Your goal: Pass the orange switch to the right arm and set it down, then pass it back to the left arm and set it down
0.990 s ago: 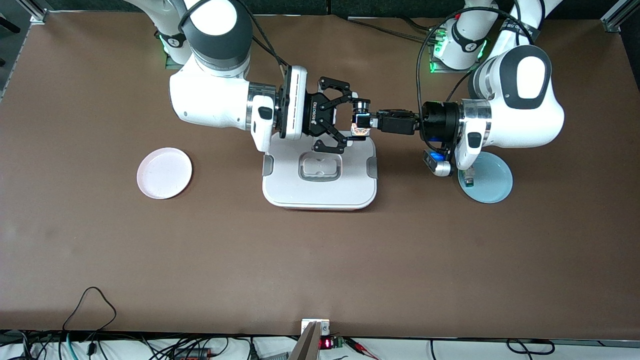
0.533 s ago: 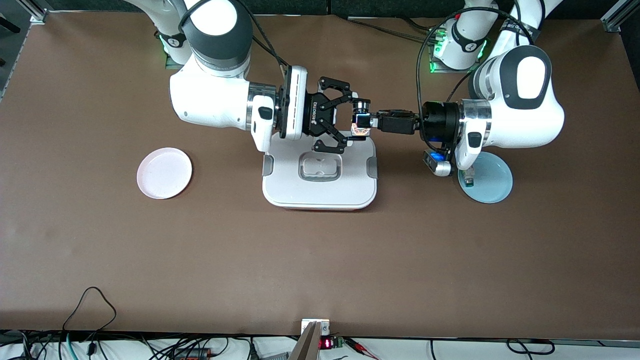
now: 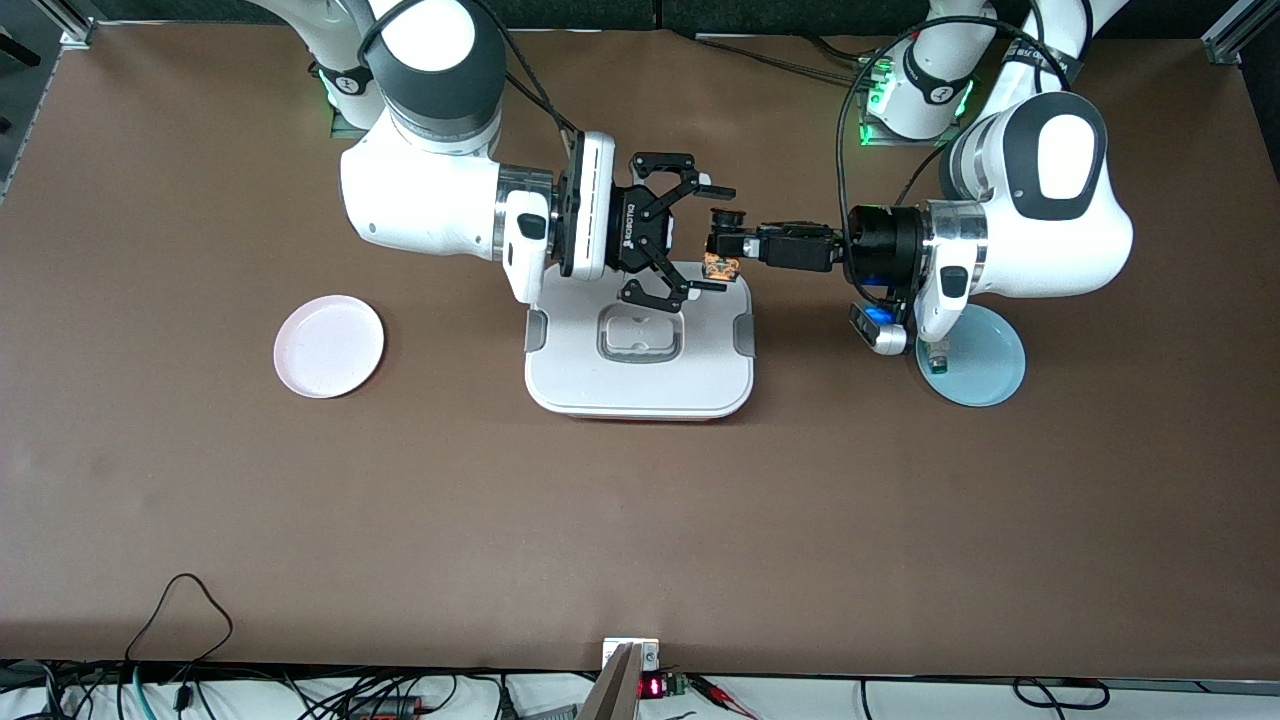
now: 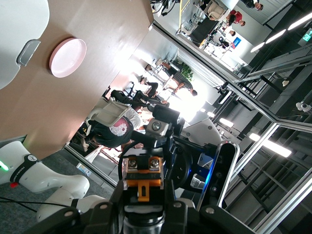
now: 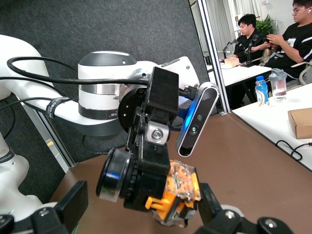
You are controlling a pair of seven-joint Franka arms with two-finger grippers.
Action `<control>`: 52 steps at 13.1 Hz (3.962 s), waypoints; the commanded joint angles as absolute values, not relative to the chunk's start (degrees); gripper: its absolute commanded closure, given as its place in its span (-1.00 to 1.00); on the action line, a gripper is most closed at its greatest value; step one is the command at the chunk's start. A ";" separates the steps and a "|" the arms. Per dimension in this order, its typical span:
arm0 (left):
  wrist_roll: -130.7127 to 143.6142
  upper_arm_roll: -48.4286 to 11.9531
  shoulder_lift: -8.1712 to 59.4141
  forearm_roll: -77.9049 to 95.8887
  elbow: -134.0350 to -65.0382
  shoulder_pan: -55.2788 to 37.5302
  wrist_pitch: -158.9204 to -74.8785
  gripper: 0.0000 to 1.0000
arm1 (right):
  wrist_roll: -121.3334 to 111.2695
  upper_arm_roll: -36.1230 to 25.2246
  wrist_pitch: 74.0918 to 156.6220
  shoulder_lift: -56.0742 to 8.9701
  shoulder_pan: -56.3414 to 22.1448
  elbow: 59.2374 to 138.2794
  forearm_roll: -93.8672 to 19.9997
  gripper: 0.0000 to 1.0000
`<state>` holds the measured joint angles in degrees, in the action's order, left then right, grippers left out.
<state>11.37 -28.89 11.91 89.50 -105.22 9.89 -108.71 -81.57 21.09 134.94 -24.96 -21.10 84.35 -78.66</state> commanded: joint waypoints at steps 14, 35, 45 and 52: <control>-7.87 -28.92 13.27 55.25 -102.84 19.67 -90.12 0.89 | -81.74 20.83 116.03 -18.98 0.42 94.04 -66.55 -1.00; -80.31 -29.36 19.86 -12.13 -109.32 27.50 -106.49 0.90 | 5.54 18.37 96.33 -9.67 1.05 92.37 7.71 -1.00; -84.90 -28.83 22.14 -13.80 -121.72 32.61 -129.17 0.94 | 7.21 7.83 89.37 -9.23 1.93 82.71 8.79 -1.00; -85.52 -28.48 27.07 -19.60 -122.70 36.30 -136.76 0.94 | 8.44 3.87 91.05 -7.48 5.45 86.37 0.79 -1.00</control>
